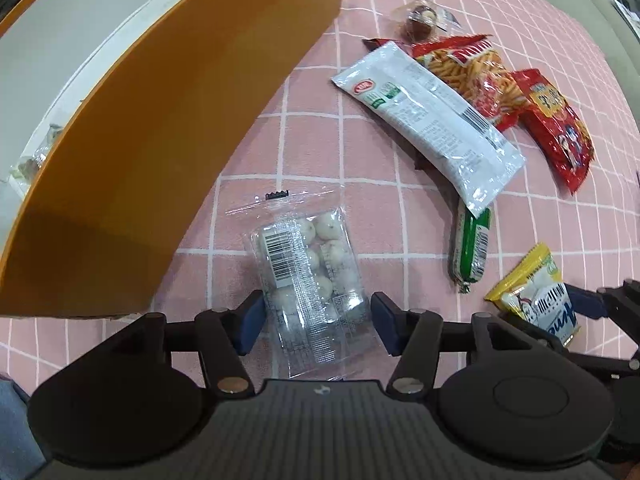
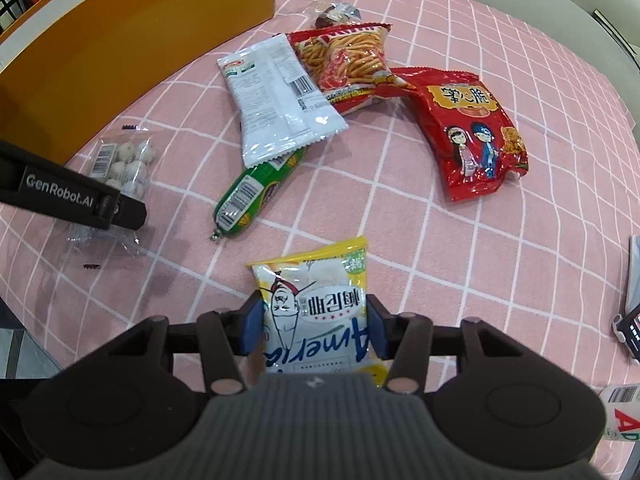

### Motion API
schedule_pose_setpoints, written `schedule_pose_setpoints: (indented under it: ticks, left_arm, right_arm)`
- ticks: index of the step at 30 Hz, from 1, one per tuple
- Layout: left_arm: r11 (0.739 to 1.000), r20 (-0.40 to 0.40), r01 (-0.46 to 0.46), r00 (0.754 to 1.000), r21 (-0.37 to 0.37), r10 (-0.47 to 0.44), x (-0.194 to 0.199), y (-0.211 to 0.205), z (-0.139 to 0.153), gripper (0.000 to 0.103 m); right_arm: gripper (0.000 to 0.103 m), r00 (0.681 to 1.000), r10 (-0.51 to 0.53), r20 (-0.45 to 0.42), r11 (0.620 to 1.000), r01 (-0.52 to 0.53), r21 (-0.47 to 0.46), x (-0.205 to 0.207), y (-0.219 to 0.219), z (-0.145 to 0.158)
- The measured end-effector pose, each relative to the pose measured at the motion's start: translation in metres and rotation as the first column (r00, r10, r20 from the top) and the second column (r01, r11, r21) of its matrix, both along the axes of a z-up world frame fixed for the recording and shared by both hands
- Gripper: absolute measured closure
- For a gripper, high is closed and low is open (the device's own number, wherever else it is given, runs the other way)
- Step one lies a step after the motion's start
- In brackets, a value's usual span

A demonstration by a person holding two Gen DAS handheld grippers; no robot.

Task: Organize snacks
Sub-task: 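Grasp the clear tray of white balls with the left tool while the right tool grasps the yellow Amer bag, then carry the tray and Amer bag into the orange box and open both tools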

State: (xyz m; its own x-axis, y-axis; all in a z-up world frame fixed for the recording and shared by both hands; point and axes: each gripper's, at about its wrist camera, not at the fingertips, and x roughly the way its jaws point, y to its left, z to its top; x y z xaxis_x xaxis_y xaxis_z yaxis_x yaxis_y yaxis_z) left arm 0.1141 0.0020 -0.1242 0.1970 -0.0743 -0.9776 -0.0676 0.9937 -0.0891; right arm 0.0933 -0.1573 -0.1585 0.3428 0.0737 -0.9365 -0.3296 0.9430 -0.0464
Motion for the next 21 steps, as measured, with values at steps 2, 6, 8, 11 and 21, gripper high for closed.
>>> schedule_pose_setpoints:
  ticks: [2, 6, 8, 11, 21]
  left_arm:
    - [1.0, -0.001, 0.008, 1.0, -0.008, -0.008, -0.002, -0.001, 0.001, 0.038]
    - [0.999, 0.019, 0.034, 0.999, -0.033, -0.033, -0.012, -0.004, 0.012, 0.039]
    - [0.998, 0.033, 0.049, 0.998, -0.043, -0.047, -0.017, -0.007, 0.019, 0.039]
    - [0.995, 0.055, 0.078, 0.996, -0.058, -0.075, -0.022, -0.011, 0.032, 0.039]
    - [0.974, 0.164, 0.226, 0.962, -0.023, -0.219, -0.045, -0.016, 0.095, 0.039]
  right_arm:
    - [0.053, 1.0, -0.003, -0.009, 1.0, 0.003, -0.004, 0.002, 0.001, 0.0]
    - [0.054, 1.0, 0.017, -0.008, 1.0, -0.017, -0.01, 0.001, 0.005, 0.002]
    - [0.054, 1.0, 0.025, 0.003, 1.0, -0.025, -0.005, -0.003, 0.006, 0.006]
    - [0.054, 1.0, 0.023, 0.019, 1.0, -0.023, -0.002, -0.009, 0.005, 0.012]
    - [0.054, 0.988, 0.13, 0.089, 0.991, -0.129, -0.022, -0.023, 0.014, 0.055]
